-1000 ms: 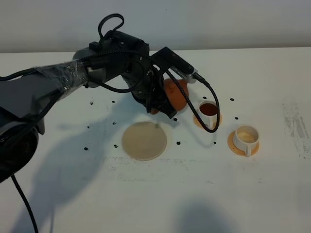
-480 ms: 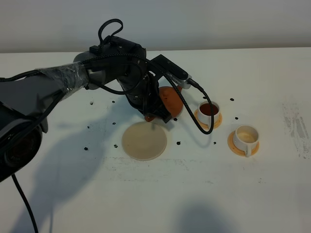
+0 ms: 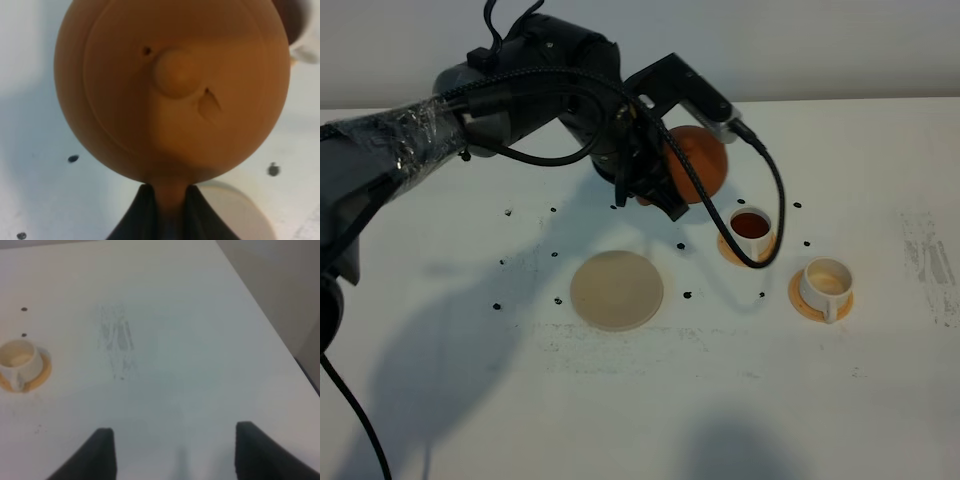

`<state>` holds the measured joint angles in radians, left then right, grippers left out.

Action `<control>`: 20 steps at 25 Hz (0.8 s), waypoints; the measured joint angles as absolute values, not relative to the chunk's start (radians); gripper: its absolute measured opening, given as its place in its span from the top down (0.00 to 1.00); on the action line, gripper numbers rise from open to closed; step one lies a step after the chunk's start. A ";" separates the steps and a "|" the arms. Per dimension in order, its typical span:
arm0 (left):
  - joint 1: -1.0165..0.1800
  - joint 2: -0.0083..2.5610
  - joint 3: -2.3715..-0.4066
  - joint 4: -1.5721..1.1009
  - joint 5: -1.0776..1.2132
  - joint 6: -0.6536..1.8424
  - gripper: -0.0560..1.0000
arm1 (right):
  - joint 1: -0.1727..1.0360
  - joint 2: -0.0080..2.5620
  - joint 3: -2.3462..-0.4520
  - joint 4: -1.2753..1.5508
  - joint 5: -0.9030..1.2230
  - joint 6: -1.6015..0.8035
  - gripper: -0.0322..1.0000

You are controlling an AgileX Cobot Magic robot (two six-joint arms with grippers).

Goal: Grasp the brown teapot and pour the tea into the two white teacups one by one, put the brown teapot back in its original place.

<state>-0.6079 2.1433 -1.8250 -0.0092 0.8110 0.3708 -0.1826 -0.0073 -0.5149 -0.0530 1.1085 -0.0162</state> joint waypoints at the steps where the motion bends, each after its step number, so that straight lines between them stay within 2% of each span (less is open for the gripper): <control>1: -0.618 2.137 -1.825 -0.009 0.812 0.376 0.86 | -0.183 -0.007 -0.515 -0.053 1.108 -0.016 0.47; 11: -0.733 2.122 -1.825 0.026 0.799 0.551 0.86 | -0.183 -0.007 -0.515 -0.053 1.108 -0.016 0.47; 20: -0.754 2.160 -1.825 0.106 0.695 0.744 0.86 | -0.183 -0.007 -0.515 -0.053 1.108 -0.016 0.47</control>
